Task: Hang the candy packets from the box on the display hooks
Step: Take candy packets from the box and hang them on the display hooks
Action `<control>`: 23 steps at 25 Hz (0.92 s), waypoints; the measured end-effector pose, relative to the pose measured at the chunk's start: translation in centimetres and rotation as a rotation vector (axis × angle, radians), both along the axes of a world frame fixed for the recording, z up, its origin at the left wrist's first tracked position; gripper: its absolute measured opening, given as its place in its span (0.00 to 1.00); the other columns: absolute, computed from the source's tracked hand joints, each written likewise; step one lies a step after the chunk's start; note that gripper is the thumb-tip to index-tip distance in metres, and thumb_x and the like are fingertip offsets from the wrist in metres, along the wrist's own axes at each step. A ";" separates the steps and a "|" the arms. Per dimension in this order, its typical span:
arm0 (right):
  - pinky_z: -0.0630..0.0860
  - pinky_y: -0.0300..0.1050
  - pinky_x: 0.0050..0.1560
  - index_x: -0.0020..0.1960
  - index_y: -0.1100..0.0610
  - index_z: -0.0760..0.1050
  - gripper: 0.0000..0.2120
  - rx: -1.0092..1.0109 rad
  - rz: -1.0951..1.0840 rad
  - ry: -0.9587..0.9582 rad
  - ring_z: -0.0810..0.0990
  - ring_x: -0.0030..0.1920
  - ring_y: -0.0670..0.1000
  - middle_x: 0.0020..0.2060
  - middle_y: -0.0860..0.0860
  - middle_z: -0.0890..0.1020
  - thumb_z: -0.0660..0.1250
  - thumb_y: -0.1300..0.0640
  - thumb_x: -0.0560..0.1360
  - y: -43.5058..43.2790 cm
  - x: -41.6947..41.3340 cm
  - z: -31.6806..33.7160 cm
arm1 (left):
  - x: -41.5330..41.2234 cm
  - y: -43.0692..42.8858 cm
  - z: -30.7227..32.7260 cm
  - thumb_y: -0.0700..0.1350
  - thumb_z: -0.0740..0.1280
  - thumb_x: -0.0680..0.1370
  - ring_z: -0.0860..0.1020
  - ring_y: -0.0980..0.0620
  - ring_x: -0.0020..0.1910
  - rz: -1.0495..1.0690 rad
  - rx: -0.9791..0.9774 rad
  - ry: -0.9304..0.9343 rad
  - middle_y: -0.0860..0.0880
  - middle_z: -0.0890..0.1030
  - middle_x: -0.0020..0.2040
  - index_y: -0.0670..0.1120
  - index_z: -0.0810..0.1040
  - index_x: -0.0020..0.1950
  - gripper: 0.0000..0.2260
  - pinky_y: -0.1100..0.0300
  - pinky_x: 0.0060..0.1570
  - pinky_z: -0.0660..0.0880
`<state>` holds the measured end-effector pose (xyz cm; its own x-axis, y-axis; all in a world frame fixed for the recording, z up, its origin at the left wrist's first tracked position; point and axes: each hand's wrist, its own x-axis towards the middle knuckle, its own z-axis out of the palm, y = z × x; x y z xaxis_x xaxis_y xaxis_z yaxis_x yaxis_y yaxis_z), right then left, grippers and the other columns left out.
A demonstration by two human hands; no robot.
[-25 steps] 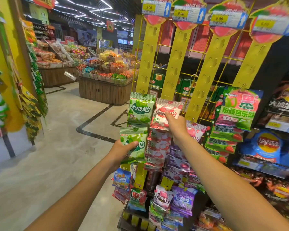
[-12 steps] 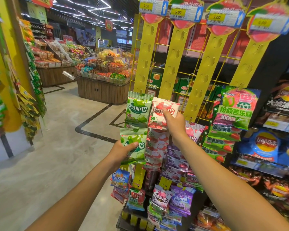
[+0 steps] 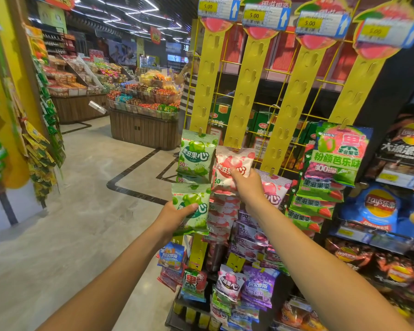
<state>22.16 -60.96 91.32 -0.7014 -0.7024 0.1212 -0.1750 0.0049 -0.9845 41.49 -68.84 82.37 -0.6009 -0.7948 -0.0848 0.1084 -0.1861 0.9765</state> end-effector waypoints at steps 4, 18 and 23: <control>0.77 0.47 0.42 0.63 0.52 0.78 0.18 -0.081 -0.007 0.084 0.81 0.41 0.51 0.42 0.47 0.83 0.70 0.42 0.79 0.1 -0.2 1.3 | -0.2 0.1 -0.1 0.43 0.74 0.80 0.86 0.41 0.55 -0.010 0.002 0.002 0.43 0.87 0.55 0.45 0.81 0.65 0.14 0.37 0.60 0.81; 0.82 0.45 0.41 0.49 0.52 0.80 0.07 -0.144 0.058 0.071 0.83 0.40 0.48 0.40 0.48 0.84 0.71 0.48 0.80 -0.1 -0.1 6.2 | -0.2 0.3 -0.1 0.43 0.73 0.80 0.86 0.42 0.56 -0.014 -0.004 -0.007 0.44 0.88 0.55 0.45 0.81 0.64 0.12 0.37 0.60 0.81; 0.76 0.53 0.48 0.55 0.59 0.77 0.18 -0.012 -0.055 -0.092 0.78 0.45 0.56 0.42 0.54 0.79 0.69 0.45 0.77 -2.1 -1.0 4.5 | -0.4 0.6 0.0 0.43 0.73 0.80 0.86 0.43 0.55 -0.021 -0.010 -0.004 0.45 0.88 0.55 0.46 0.81 0.64 0.13 0.39 0.60 0.81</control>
<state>21.15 -63.06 95.85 -0.7471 -0.6617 0.0622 -0.0833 0.0004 -0.9965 41.09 -68.20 82.34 -0.6171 -0.7829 -0.0792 0.1006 -0.1783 0.9788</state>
